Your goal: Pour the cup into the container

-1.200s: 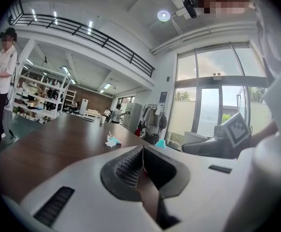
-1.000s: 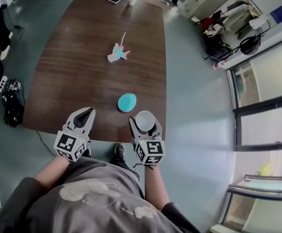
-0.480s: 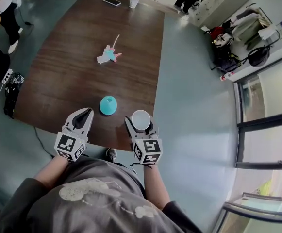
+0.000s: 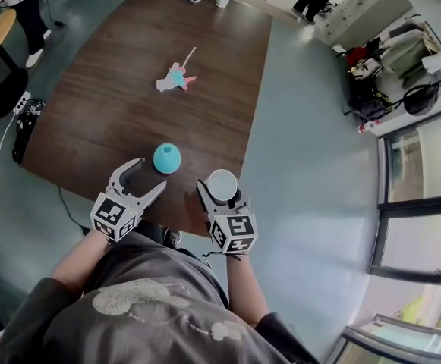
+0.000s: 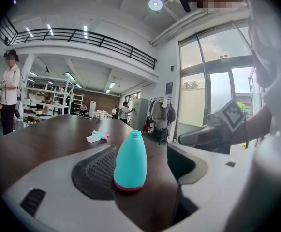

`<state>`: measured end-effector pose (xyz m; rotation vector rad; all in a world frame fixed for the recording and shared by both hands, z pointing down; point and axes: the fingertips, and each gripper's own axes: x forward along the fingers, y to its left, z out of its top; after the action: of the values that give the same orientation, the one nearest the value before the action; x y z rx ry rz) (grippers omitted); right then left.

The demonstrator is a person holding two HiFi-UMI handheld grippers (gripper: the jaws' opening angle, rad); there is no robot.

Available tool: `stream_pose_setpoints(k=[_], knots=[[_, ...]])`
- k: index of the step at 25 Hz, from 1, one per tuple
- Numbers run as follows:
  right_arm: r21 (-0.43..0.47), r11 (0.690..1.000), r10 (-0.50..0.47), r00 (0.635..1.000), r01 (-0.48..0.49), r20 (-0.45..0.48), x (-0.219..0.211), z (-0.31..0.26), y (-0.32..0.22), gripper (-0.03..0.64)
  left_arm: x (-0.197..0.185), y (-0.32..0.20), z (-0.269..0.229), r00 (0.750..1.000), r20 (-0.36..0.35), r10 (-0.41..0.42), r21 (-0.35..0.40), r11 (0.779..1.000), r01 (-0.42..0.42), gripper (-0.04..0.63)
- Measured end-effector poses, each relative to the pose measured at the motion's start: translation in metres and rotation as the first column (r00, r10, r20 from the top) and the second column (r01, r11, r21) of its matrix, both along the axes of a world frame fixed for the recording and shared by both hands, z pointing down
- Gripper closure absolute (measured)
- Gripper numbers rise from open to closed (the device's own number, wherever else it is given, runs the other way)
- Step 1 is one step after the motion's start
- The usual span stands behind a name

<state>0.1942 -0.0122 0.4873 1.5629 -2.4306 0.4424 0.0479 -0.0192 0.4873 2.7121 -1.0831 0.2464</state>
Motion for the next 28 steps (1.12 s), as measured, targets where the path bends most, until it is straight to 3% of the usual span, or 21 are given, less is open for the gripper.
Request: stream_pose_setpoints(k=[4, 12, 28], knots=[[-0.013, 1.0, 0.009, 1.0, -0.009, 0.008, -0.007, 0.006, -0.005, 0.305, 0.008, -0.01, 0.009, 1.0, -0.006, 0.026, -0.004, 1.0, -0.026, 0.223], [-0.051, 0.997, 0.058, 0.998, -0.059, -0.014, -0.007, 0.01, -0.021, 0.305, 0.026, -0.03, 0.039, 0.985, 0.072, 0.158, -0.042, 0.987, -0.155, 0.147], [-0.099, 0.989, 0.109, 0.993, -0.112, -0.039, -0.01, 0.024, -0.047, 0.305, 0.052, -0.062, 0.049, 0.95, 0.097, 0.296, -0.002, 0.955, -0.297, 0.144]])
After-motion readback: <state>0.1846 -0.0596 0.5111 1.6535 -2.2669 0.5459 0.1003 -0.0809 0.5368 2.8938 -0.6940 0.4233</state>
